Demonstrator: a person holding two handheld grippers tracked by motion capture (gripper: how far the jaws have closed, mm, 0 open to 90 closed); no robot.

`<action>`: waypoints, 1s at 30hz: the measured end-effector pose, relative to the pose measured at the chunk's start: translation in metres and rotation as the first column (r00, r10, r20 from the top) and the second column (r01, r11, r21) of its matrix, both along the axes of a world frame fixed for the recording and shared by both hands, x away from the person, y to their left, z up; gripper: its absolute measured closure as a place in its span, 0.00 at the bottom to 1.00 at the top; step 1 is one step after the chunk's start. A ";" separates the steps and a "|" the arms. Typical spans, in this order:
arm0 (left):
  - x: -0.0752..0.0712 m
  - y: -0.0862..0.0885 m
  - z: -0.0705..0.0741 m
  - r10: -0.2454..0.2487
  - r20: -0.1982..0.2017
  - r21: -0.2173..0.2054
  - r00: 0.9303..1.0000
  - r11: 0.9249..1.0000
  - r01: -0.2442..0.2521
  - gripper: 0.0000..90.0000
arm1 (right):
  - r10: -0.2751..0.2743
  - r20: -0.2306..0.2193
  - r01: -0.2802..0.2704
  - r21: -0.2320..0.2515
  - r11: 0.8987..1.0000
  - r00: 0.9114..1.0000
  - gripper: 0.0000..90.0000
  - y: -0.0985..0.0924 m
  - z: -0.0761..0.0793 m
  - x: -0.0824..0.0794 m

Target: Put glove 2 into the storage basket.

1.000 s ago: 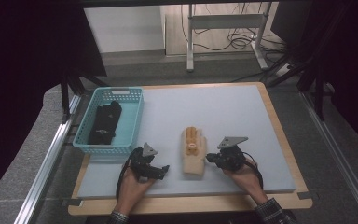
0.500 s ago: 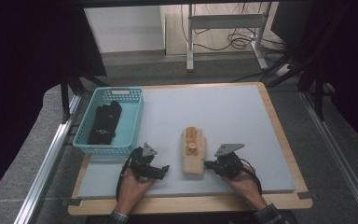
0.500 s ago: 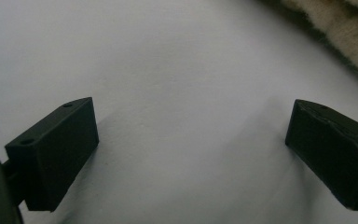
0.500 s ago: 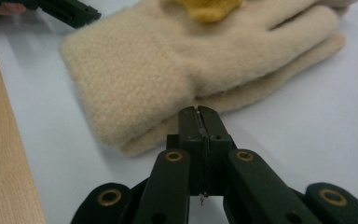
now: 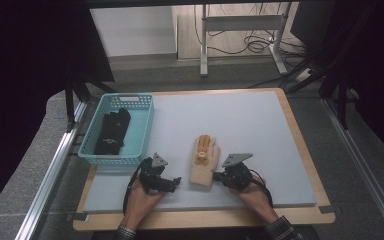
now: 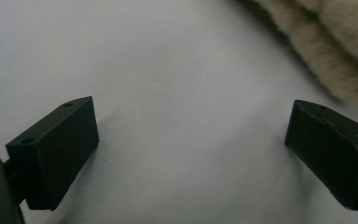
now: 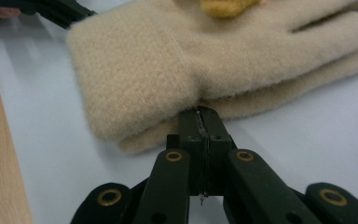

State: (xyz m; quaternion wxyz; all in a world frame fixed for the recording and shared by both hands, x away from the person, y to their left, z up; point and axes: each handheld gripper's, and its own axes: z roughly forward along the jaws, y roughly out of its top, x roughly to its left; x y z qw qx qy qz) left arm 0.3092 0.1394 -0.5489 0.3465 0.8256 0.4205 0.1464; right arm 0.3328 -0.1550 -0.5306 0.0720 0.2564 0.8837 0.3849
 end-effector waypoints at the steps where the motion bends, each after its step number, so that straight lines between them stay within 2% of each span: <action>1: -0.001 0.001 0.000 -0.006 -0.001 0.007 1.000 1.000 0.006 0.04 | 0.003 0.003 -0.003 0.000 1.000 1.000 0.98 0.003 0.000 0.000; 10: -0.009 0.017 0.000 -0.024 -0.007 0.016 1.000 1.000 0.024 0.03 | 0.013 0.010 -0.013 0.014 1.000 1.000 0.97 0.030 -0.003 0.006; 13: -0.010 0.023 -0.001 -0.028 -0.004 0.008 1.000 1.000 0.028 0.03 | 0.013 0.017 -0.013 0.020 1.000 1.000 0.96 0.038 -0.004 0.009; 19: -0.011 0.023 -0.001 -0.034 -0.001 0.013 0.999 0.999 0.034 0.02 | 0.012 0.029 -0.012 0.021 1.000 1.000 0.94 0.049 -0.006 0.013; 23: -0.011 0.023 -0.001 -0.034 -0.002 0.012 0.999 0.999 0.034 0.03 | 0.019 0.041 -0.020 0.007 1.000 0.999 0.89 0.042 -0.004 0.012; 26: -0.010 0.023 -0.001 -0.033 -0.005 0.013 0.999 0.999 0.033 0.02 | -0.004 0.042 0.002 0.026 1.000 0.999 0.84 0.029 0.000 0.012; 30: -0.010 0.023 -0.002 -0.032 -0.003 0.009 0.999 0.999 0.032 0.02 | -0.047 0.060 0.045 0.025 0.999 0.997 0.76 0.010 0.007 0.013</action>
